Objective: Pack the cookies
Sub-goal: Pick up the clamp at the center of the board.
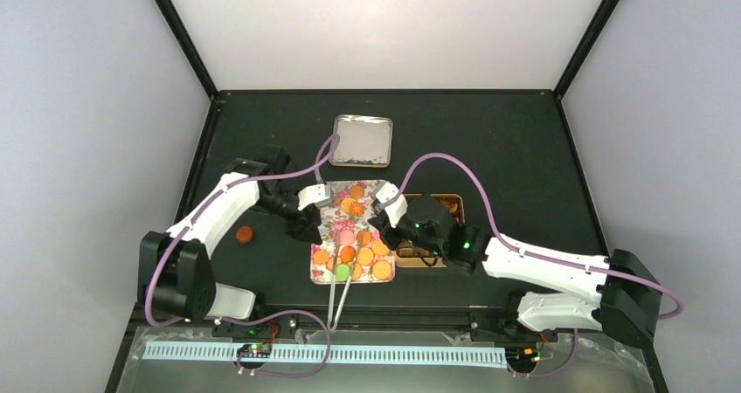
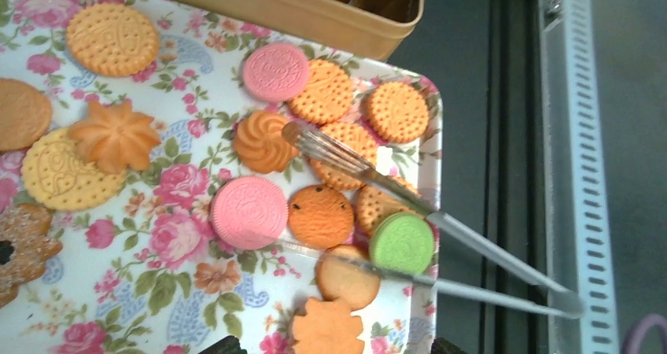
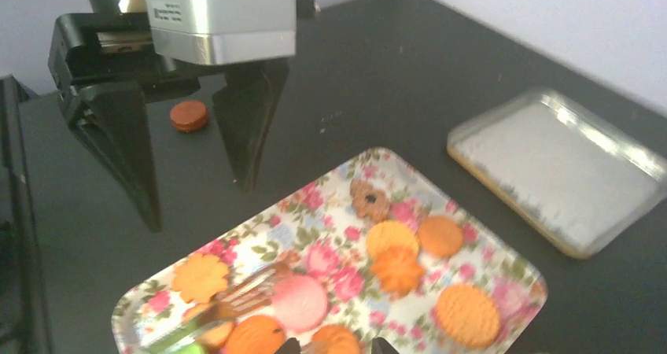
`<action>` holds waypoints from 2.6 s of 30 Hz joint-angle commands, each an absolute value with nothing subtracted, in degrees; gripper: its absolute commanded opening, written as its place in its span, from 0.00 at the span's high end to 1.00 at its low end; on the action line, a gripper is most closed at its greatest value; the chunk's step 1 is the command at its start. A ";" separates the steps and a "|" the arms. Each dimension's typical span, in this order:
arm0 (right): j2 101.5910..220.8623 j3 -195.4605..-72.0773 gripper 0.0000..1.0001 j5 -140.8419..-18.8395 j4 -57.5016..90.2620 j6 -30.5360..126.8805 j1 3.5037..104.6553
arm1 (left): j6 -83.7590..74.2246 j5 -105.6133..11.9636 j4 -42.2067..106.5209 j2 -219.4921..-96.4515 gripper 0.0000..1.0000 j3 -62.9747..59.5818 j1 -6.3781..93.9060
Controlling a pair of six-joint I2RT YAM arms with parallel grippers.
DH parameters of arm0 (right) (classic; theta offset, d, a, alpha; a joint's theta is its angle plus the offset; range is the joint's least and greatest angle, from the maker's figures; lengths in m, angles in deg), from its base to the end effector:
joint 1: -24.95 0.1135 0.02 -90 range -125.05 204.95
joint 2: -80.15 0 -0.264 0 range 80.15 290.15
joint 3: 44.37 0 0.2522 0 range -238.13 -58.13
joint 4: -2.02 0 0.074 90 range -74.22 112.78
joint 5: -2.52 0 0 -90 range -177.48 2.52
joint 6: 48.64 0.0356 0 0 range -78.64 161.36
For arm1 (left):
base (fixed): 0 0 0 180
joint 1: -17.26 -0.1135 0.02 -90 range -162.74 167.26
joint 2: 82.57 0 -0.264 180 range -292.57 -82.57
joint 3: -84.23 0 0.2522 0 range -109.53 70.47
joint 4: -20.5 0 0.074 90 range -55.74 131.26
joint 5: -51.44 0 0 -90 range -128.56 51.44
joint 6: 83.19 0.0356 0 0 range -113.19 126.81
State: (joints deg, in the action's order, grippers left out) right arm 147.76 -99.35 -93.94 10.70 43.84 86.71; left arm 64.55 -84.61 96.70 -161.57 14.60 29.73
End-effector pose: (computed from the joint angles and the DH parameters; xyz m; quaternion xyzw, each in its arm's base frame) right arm 0.1301 0.2337 0.2627 -0.3800 0.7322 0.2601 0.5018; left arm 0.2152 -0.0738 0.2332 0.5412 0.7437 -0.3470 0.1832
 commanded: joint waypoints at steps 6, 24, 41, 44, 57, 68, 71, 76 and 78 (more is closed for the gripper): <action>151.07 -98.09 0.55 -93.68 13.61 52.61 92.35 | 60.69 -77.10 91.28 -163.40 0.37 13.84 30.37; 172.14 -113.60 0.54 -102.43 29.08 59.27 98.82 | 58.90 -78.10 88.30 -162.42 0.35 13.51 20.10; 177.79 -115.27 0.88 -106.38 27.75 55.58 98.30 | 74.93 -83.78 94.15 -157.07 0.33 14.04 18.12; 178.35 -116.95 0.94 -107.39 28.33 54.20 97.96 | 78.22 -86.51 93.99 -156.31 0.33 14.89 18.96; 163.27 -108.31 0.43 -103.86 24.88 55.79 93.73 | 83.63 -75.66 89.08 -148.03 0.38 21.67 34.43; 140.98 -98.81 0.40 -105.03 30.51 61.68 81.95 | 72.30 -66.97 81.92 -154.31 0.48 25.61 51.82; 137.68 -98.85 0.41 -105.27 33.01 62.07 79.60 | 69.78 -65.27 80.93 -157.58 0.54 25.31 54.31; 136.37 -99.11 0.41 -106.31 34.75 62.69 78.66 | 67.17 -62.81 79.56 -159.97 0.63 25.43 56.94; 136.42 -99.08 0.42 -106.60 34.75 62.99 78.63 | 65.79 -61.95 78.57 -160.66 0.65 25.75 57.98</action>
State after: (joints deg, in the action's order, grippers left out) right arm 136.85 -99.02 -105.11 32.67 61.61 79.02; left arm 69.12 -64.74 81.50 -159.51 25.76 56.09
